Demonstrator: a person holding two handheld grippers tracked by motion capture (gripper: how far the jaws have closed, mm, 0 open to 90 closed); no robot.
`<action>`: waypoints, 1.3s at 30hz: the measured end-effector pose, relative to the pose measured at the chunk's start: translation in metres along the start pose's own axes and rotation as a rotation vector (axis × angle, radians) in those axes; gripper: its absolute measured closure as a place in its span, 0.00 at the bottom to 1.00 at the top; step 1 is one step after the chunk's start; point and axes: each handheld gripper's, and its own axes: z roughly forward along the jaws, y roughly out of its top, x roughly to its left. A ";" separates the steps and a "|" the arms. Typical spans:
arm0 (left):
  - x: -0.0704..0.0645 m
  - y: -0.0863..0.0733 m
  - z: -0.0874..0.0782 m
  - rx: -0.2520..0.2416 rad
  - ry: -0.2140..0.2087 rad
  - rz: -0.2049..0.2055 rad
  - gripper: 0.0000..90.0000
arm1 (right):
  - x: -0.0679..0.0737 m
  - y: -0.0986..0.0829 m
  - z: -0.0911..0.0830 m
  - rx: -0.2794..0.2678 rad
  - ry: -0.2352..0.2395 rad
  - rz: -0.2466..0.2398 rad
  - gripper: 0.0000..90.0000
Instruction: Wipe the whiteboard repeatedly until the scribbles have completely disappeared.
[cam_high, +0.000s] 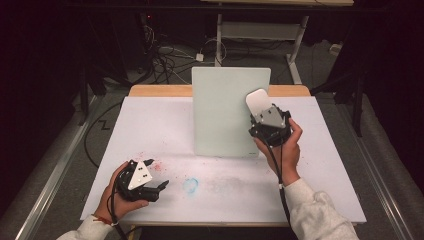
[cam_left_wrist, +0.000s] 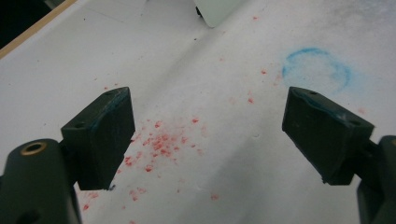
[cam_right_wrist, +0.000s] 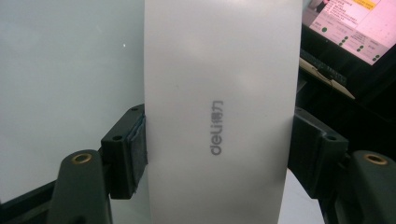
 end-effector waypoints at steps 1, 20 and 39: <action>0.000 0.000 0.000 -0.001 0.000 0.003 0.18 | 0.005 -0.006 0.000 0.008 0.004 -0.020 0.34; 0.000 0.001 0.000 -0.007 -0.001 0.001 0.18 | 0.045 -0.057 -0.009 0.069 0.199 -0.146 0.34; 0.003 0.002 0.001 -0.012 -0.003 0.000 0.18 | 0.020 -0.056 -0.027 0.005 0.311 -0.109 0.34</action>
